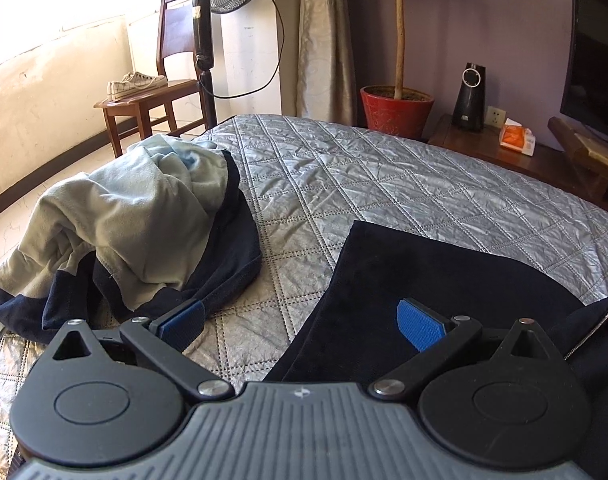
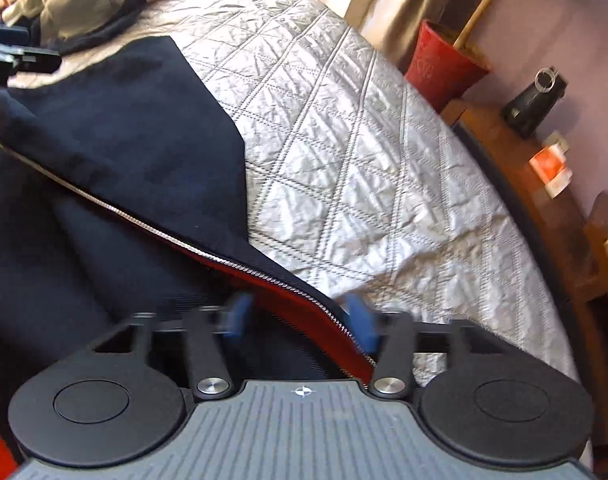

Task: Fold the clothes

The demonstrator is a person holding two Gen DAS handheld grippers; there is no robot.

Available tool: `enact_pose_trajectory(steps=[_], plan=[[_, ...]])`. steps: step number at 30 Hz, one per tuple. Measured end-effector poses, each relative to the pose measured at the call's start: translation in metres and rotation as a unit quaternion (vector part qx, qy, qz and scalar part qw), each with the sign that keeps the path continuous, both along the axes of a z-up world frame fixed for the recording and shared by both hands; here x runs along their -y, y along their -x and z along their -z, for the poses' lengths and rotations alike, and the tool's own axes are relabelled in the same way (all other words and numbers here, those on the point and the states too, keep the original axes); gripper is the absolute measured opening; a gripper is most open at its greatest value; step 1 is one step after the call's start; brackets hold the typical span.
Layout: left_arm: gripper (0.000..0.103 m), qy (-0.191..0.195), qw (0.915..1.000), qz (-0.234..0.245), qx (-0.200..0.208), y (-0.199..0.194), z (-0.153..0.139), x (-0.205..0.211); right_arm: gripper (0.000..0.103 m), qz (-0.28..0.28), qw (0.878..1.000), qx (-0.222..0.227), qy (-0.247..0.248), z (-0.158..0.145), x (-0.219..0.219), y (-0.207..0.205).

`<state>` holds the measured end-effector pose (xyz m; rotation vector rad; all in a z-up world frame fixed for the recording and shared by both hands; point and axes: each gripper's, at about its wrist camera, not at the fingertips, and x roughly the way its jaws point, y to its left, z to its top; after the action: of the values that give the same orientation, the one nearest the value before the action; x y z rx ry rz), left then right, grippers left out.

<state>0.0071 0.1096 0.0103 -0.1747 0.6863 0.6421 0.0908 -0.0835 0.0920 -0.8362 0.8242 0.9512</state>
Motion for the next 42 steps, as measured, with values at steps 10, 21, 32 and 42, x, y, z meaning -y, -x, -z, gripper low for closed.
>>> enact_pose_trajectory(steps=[10,21,32,42], plan=[[0.102,-0.002,1.0,0.001,-0.007,-0.001,0.0,0.002,0.004,0.016,0.986,0.164,0.0,-0.055,0.022,0.116],[0.102,-0.011,0.9996,0.023,-0.013,0.0,0.002,0.013,0.066,0.291,0.938,-0.047,-0.184,-0.065,0.112,0.186],[0.102,-0.017,0.9991,0.036,-0.018,-0.007,0.005,0.023,0.065,0.488,0.81,-0.195,-0.259,-0.076,0.169,0.01],[0.102,-0.018,0.9986,0.047,-0.018,-0.011,0.005,0.03,0.071,0.527,0.815,-0.218,-0.097,-0.017,0.123,-0.035]])
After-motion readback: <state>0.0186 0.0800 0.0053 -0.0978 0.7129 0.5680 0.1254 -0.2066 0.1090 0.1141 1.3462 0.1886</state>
